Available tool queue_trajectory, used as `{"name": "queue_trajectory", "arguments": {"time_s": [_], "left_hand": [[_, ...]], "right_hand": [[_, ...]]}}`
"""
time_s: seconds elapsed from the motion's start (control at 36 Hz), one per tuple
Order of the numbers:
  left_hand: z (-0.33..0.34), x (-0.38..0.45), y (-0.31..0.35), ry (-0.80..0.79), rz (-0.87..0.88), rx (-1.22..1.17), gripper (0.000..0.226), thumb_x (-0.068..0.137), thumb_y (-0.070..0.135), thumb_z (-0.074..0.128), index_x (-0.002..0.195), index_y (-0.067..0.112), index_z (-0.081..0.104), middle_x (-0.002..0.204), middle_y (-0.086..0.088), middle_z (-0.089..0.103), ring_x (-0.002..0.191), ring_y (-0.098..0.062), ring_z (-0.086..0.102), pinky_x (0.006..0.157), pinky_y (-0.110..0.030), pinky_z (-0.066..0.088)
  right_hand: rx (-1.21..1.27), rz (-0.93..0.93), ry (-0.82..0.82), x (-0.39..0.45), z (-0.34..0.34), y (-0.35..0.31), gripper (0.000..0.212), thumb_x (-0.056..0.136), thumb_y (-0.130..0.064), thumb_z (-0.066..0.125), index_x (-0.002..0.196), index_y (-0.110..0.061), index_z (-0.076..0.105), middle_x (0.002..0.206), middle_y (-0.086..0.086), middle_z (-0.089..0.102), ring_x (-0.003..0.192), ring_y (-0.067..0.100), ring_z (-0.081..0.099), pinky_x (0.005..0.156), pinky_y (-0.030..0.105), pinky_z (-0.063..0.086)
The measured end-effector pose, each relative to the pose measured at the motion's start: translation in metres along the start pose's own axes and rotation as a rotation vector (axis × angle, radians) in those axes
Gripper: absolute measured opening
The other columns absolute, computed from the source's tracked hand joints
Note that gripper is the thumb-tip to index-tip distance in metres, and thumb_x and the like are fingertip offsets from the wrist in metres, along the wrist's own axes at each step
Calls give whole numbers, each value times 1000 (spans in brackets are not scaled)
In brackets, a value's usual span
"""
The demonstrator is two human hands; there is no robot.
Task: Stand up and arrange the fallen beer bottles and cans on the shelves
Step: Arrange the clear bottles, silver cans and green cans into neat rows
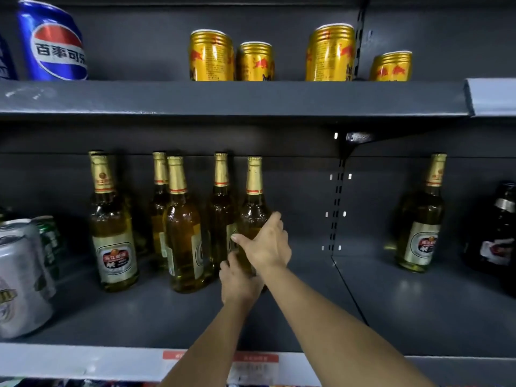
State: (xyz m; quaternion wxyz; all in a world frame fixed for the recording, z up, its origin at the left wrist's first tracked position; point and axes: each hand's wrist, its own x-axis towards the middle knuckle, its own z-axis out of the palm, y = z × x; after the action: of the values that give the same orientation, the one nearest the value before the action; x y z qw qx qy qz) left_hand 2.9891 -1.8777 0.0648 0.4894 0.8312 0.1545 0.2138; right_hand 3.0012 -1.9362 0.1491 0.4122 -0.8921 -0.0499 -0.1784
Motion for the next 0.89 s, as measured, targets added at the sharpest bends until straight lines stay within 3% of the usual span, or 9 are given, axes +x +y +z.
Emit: {"name": "queue_trajectory", "arguments": {"time_s": [0.11,0.25,0.36,0.42,0.56,0.75,0.89], "left_hand": [[-11,8,3,-279,-104,-309,72,79,9,75,130,27,28,113,2,54,112,-20,52,95,-37,47],[-11,8,17,-421,-119,-268,82,69,0,77,134,29,38,118,0,61,113,-20,55,104,-42,44],[10,-7,37,-507,-88,-289,70,67,-1,81,124,25,50,110,5,63,102,-10,54,88,-26,41],[26,-16,48,-506,-72,-299,67,64,3,84,119,24,52,109,6,63,102,-10,56,85,-25,42],[69,-27,70,-463,-48,-280,83,54,12,90,123,25,46,114,5,63,109,-15,57,100,-35,44],[124,-52,102,-369,-48,-196,78,58,25,89,117,27,37,106,6,60,96,-13,59,75,-27,48],[154,-62,122,-273,-76,-100,77,57,39,86,114,26,37,101,7,60,90,-15,62,82,-40,56]], "right_hand": [[117,30,-52,6,-7,6,77,70,-47,82,123,-19,33,122,0,56,115,24,54,86,40,51],[228,21,-94,9,-32,27,66,68,-41,83,114,-25,38,114,-3,61,108,23,58,92,44,48],[222,-17,-140,12,-63,46,62,70,-38,82,116,-28,42,113,-5,60,107,20,57,94,42,46],[224,-25,-162,16,-80,57,63,70,-35,83,119,-26,45,114,-5,55,110,20,54,97,44,45],[288,1,-195,27,-121,87,69,68,-25,85,126,-25,47,119,-4,45,115,20,48,104,45,41],[343,56,-217,43,-157,128,71,72,-14,82,128,-24,40,125,-1,56,118,20,53,105,41,42],[401,108,-293,55,-184,147,60,81,-6,73,126,-21,36,125,3,56,113,19,51,95,34,41]]}}
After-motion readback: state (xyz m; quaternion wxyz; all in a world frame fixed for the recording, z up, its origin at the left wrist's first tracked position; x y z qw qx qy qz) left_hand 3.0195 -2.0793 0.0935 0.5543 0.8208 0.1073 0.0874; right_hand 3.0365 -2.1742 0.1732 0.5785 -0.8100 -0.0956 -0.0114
